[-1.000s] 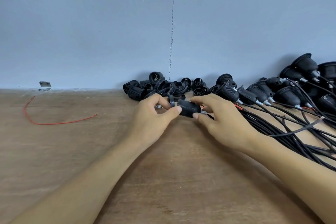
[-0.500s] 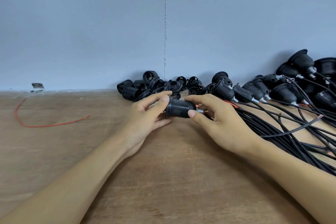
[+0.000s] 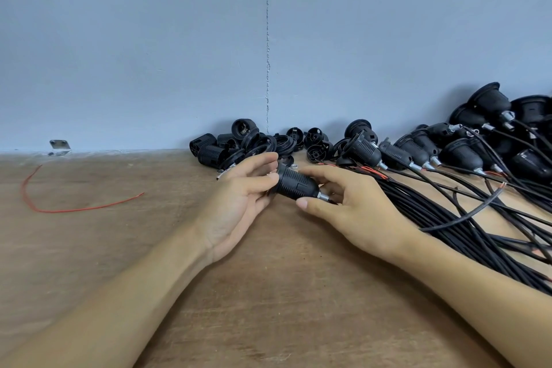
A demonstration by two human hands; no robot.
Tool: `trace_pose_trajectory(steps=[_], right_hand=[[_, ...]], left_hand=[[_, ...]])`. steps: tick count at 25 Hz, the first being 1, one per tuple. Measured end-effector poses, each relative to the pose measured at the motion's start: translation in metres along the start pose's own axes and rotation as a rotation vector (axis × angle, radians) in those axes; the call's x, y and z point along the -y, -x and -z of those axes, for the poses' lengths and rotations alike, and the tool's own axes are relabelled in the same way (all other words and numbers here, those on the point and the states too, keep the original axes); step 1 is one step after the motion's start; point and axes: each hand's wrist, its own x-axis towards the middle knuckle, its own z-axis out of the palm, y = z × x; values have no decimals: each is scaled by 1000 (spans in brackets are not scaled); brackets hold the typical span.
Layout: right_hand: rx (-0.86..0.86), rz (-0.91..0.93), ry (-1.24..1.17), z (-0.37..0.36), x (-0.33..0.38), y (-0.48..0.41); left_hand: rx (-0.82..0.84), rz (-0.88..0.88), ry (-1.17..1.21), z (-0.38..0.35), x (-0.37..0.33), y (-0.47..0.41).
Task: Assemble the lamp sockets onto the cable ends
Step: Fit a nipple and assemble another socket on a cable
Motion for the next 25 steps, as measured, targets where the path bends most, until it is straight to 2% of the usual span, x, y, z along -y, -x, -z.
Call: trace_pose_trajectory(steps=[6,11,14,20,22,25], right_hand=[[-96,-5,-177,4,-2,-3],[-54,49,41,-1,-1,-1],[-75,24,110,0,-4,-2],[-201,-43,11,5,-3,-4],[-171,-16,18,4,0,-2],[-54,46,107,0,4,1]], left_hand=[[-60,-38,-66,10,-1,-2],[-56,-100,-388,3,4,0],[-69,-201,-537,-1,8,3],[-147,-391,-709,4,13,8],[-140,-299,-712,-2,5,1],[-14,-60,-728,-4,-4,-13]])
